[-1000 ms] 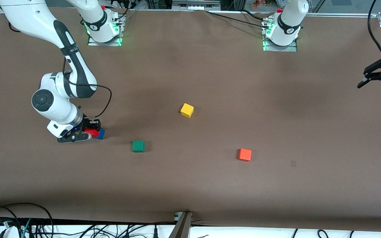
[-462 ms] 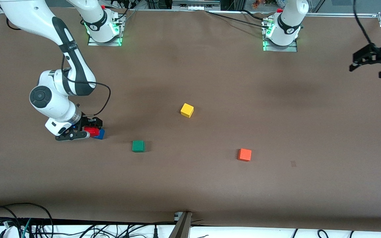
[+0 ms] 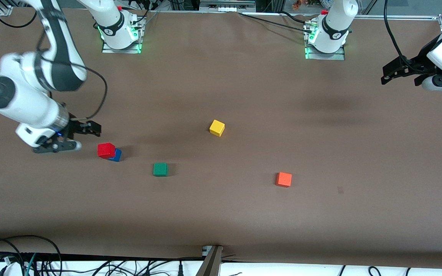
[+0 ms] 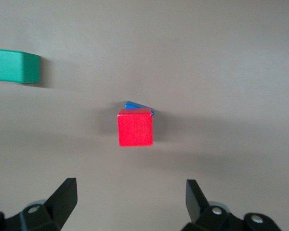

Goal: Pass red block to right arm, stack on blue

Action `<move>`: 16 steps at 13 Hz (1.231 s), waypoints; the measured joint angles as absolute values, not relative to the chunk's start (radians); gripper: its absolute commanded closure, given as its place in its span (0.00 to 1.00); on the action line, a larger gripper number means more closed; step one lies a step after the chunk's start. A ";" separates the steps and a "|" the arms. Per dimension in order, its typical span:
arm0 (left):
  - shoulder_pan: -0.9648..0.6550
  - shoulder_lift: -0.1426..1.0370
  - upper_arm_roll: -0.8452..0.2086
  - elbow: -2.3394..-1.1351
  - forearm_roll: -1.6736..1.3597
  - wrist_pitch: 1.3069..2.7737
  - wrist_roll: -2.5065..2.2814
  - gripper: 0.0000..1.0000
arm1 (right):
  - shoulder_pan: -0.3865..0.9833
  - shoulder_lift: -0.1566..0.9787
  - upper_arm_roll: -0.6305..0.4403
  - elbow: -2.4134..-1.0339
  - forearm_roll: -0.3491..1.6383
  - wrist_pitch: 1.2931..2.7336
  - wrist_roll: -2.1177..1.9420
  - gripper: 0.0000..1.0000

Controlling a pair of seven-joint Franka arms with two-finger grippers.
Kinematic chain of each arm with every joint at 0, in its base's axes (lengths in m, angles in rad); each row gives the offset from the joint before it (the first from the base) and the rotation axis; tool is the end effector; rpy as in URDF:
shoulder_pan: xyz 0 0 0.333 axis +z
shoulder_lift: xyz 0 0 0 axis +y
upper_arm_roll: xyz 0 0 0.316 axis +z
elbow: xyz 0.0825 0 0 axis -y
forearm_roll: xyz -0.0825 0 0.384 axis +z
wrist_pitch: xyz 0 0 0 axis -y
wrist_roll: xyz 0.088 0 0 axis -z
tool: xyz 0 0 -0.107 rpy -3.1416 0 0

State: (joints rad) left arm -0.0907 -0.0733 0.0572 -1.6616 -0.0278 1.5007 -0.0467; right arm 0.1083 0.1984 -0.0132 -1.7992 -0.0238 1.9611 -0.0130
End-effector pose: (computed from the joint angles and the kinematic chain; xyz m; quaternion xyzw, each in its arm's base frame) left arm 0.5225 -0.0195 0.6157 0.9989 0.0061 -0.0444 0.0142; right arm 0.6083 0.0569 0.4326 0.9980 0.0588 -0.0177 0.0130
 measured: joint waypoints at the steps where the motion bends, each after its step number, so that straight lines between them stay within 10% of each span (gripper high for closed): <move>1: -0.087 -0.073 0.063 -1.657 -0.028 1.500 -0.047 0.00 | 0.108 0.174 -0.019 -1.719 -0.024 1.853 -0.013 0.00; 8: -0.088 -0.070 0.057 -1.652 -0.028 1.499 -0.048 0.00 | 0.108 0.167 -0.056 -1.448 -0.023 1.495 0.143 0.00; 16: -0.089 -0.054 0.055 -1.611 -0.028 1.500 -0.052 0.00 | -0.050 0.007 -0.005 -1.689 -0.003 1.605 0.084 0.00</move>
State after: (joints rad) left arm -0.0892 -0.0541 0.0551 -1.6105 -0.0278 1.4996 -0.0518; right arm -0.0498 0.0067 -0.0048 -1.6894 -0.0034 1.6047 0.0842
